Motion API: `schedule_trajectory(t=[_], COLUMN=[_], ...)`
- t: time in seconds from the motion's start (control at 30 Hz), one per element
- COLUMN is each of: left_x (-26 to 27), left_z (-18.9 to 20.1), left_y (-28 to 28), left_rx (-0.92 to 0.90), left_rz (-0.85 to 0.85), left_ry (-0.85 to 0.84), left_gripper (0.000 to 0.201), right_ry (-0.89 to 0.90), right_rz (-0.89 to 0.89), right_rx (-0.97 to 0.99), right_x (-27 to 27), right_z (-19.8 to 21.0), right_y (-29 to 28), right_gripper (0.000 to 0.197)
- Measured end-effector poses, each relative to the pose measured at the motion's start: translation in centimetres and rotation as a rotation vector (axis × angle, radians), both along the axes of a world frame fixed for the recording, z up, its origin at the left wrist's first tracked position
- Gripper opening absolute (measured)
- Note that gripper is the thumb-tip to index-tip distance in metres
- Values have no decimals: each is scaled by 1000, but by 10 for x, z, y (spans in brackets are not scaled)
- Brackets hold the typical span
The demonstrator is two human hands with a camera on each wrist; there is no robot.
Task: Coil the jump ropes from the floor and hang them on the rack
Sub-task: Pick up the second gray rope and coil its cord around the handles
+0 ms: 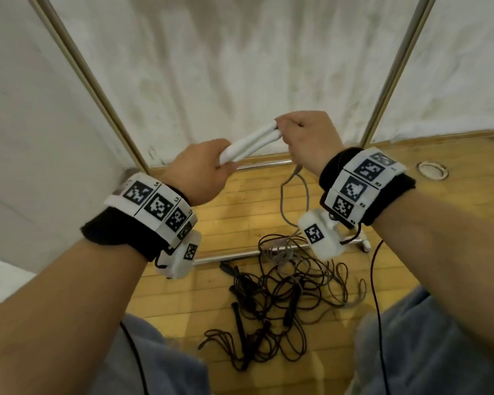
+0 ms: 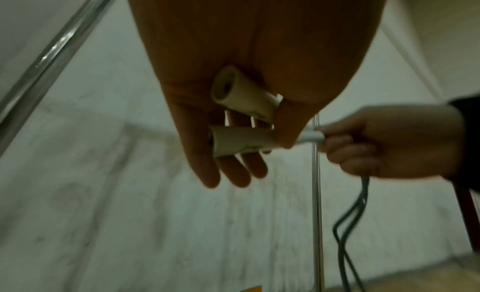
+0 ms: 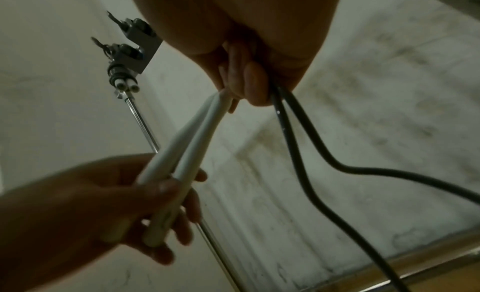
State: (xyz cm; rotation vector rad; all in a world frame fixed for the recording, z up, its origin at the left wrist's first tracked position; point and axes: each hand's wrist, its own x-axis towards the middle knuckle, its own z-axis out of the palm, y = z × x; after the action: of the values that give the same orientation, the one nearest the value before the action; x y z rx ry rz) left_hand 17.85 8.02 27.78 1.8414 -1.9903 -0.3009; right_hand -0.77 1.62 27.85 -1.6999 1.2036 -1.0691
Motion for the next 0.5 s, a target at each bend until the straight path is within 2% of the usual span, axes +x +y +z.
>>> schedule_trajectory(t=[0.17, 0.3, 0.37, 0.5], left_x=[-6, -10, -13, -17], left_z=[-11, -15, -11, 2], left_y=[-2, 0, 2, 4], left_rx=[-70, -107, -85, -25], left_rz=[-51, -56, -55, -32], left_ry=[37, 44, 103, 354], left_gripper=[36, 44, 39, 16], right_ry=[-328, -478, -514, -539], right_rz=[30, 100, 95, 79], right_rx=[201, 263, 268, 234], right_x=[-3, -14, -16, -16], right_z=[1, 4, 8, 18], right_y=[-8, -7, -7, -5], right_gripper=[25, 20, 20, 18])
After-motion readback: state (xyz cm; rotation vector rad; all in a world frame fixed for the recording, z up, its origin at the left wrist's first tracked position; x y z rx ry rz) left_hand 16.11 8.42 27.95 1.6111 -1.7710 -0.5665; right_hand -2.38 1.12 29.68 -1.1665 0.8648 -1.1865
